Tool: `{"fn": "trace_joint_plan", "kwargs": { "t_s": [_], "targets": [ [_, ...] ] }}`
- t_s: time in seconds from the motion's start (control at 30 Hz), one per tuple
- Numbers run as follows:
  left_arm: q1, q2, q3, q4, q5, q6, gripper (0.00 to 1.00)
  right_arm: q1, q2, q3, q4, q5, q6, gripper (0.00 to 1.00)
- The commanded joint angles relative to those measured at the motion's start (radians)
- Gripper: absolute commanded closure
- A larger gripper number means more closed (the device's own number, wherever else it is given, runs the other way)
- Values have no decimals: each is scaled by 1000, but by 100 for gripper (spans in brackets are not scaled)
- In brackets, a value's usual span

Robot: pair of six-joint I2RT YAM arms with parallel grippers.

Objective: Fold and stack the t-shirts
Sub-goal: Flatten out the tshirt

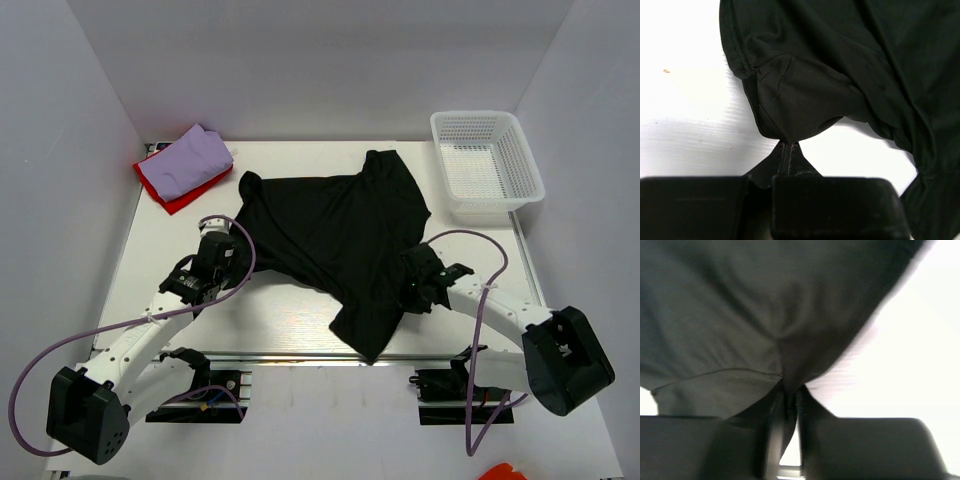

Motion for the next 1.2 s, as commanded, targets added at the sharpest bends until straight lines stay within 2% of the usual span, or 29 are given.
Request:
{"fn": "trace_joint_plan", "kwargs": {
  "t_s": [0.0, 0.03, 0.07, 0.17, 0.3, 0.5, 0.67, 0.73, 0.77, 0.97, 1.17],
  "targets": [
    [-4, -10, 46, -14, -34, -11, 100, -3, -31, 17, -131, 183, 29, 83],
    [-4, -10, 46, -14, -43, -22, 100, -5, -45, 29, -139, 198, 34, 95],
    [-4, -10, 60, -14, -54, -22, 100, -6, -77, 36, -147, 232, 34, 100],
    [-4, -30, 104, -25, -74, -22, 100, -11, -148, 83, -156, 279, -3, 100],
    [-4, -96, 192, -25, -129, -8, 100, -21, -177, 250, -151, 379, -61, 100],
    [-4, -193, 351, -2, -304, 39, 100, -41, -246, 453, -7, 505, -162, 100],
    [-4, -243, 455, -2, -494, 60, 100, -55, -274, 606, 34, 645, -233, 100],
    [-4, -243, 488, 39, -517, 113, 100, -61, -277, 678, 74, 622, -313, 100],
    [-4, -252, 530, 65, -540, 165, 100, -60, -268, 768, 89, 660, -386, 100],
    [-4, -268, 633, 108, -540, 263, 100, -61, -259, 959, 122, 668, -561, 100],
    [5, -351, 670, 199, -363, 345, 100, -55, -320, 1097, 139, 492, -670, 100]
  ]
}}
